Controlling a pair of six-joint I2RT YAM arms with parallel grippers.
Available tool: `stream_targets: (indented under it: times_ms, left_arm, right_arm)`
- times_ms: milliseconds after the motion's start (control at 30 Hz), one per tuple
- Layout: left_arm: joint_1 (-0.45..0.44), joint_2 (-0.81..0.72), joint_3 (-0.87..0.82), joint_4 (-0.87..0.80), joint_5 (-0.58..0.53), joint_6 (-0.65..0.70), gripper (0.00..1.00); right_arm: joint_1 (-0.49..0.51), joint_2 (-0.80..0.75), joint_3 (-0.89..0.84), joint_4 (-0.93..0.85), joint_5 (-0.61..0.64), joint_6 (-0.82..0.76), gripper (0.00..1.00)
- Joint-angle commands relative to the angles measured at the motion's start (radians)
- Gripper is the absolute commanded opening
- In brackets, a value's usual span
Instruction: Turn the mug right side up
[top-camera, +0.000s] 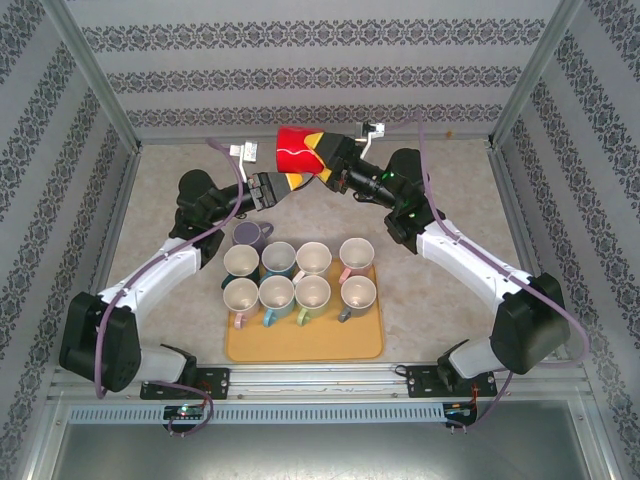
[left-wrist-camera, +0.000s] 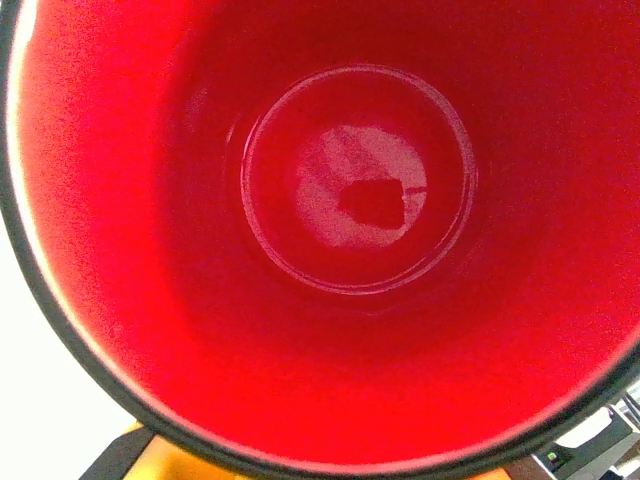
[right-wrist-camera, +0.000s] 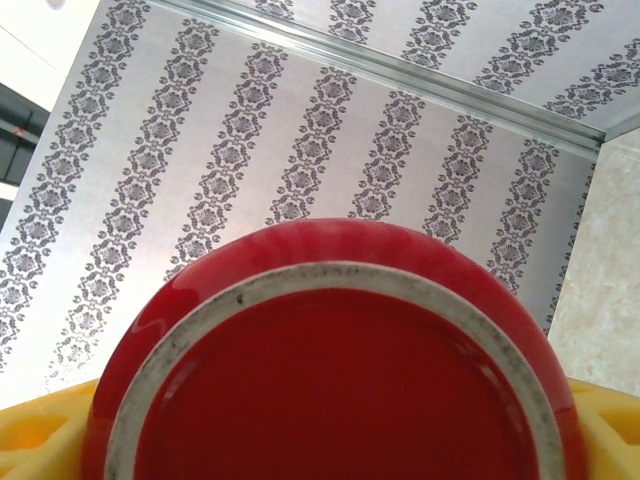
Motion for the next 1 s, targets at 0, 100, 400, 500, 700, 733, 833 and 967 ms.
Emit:
stream_targets:
  times_ms: [0, 100, 400, 500, 700, 733, 833, 967]
  left_arm:
    - [-0.008, -0.029, 0.033, -0.013, -0.018, 0.052, 0.00]
    - [-0.009, -0.035, 0.031, -0.019, -0.022, 0.052, 0.00]
    - [-0.008, -0.066, 0.015, -0.050, -0.027, 0.076, 0.00]
    - [-0.009, -0.077, 0.015, -0.059, -0.027, 0.084, 0.00]
    - [-0.008, -0.131, 0.036, -0.182, -0.037, 0.153, 0.00]
    - [-0.009, -0.147, 0.042, -0.218, -0.039, 0.175, 0.00]
    - [-0.009, -0.212, 0.057, -0.360, -0.061, 0.259, 0.00]
    - [-0.024, -0.310, 0.061, -0.523, -0.099, 0.341, 0.00]
  right_arm:
    - [0.041, -0.013, -0.002, 0.080, -0.052, -0.007, 0.43]
    - [0.041, -0.017, -0.009, 0.082, -0.049, -0.007, 0.44]
    - [0.040, -0.019, -0.007, 0.091, -0.049, 0.005, 0.47]
    - [0.042, -0.021, -0.006, 0.098, -0.050, 0.005, 0.63]
    - [0.029, -0.056, 0.010, 0.069, -0.076, -0.046, 0.98]
    - [0.022, -0.074, 0.009, 0.046, -0.072, -0.059, 0.98]
    - [-0.008, -0.136, -0.019, -0.018, -0.034, -0.112, 0.98]
    - [-0.078, -0.232, -0.059, -0.130, -0.004, -0.202, 0.98]
